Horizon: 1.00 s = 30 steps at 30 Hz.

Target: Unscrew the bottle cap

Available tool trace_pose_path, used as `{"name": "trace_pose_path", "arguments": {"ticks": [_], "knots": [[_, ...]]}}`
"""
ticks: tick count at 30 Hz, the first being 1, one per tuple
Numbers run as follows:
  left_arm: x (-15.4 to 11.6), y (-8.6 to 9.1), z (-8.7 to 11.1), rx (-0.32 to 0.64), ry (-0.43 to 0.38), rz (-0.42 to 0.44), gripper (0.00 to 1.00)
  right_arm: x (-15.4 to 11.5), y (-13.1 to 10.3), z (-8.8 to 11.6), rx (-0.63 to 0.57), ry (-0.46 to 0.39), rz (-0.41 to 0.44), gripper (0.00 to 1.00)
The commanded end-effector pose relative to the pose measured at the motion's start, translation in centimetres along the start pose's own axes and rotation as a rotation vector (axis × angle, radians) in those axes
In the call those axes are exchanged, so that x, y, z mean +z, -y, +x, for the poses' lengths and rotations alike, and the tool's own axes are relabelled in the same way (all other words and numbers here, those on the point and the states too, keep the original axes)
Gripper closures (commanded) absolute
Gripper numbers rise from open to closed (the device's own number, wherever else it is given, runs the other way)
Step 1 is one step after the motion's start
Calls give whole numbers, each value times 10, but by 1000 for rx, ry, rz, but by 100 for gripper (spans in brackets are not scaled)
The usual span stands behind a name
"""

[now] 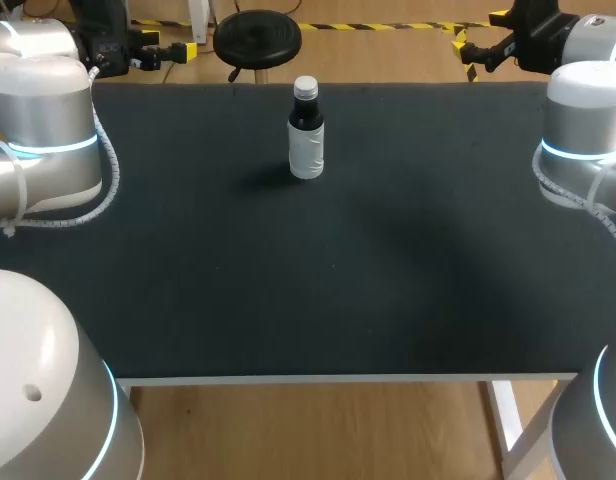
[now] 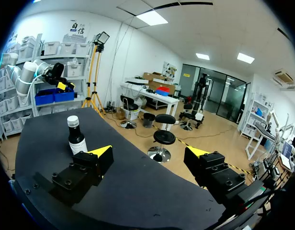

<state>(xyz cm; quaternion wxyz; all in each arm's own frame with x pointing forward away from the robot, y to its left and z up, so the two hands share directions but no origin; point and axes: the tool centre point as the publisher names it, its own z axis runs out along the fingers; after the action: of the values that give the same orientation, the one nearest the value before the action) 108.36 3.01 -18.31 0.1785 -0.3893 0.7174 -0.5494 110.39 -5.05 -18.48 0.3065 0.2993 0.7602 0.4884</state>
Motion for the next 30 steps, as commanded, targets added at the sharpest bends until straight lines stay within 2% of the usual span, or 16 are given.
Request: {"name": "trace_pose_path", "arguments": {"ticks": [1, 14, 16, 20, 25, 26, 28, 30], "knots": [[0, 1, 0, -1, -1, -3, 0, 0, 0, 0, 0, 0, 0, 0], [0, 1, 0, -1, -1, -3, 0, 0, 0, 0, 0, 0, 0, 0], [2, 0, 3, 13, -21, 3, 0, 0, 0, 0, 0, 0, 0, 0], [10, -4, 12, 58, -94, 20, 0, 0, 0, 0, 0, 0, 0, 0], [25, -10, 26, 138, -237, 54, 0, 0, 0, 0, 0, 0, 0, 0], [28, -12, 29, 167, -294, 74, 0, 0, 0, 0, 0, 0, 0, 0], [35, -16, 35, 207, -350, 87, 0, 0, 0, 0, 0, 0, 0, 0], [41, -20, 40, 234, -440, 123, 0, 0, 0, 0, 0, 0, 0, 0]]}}
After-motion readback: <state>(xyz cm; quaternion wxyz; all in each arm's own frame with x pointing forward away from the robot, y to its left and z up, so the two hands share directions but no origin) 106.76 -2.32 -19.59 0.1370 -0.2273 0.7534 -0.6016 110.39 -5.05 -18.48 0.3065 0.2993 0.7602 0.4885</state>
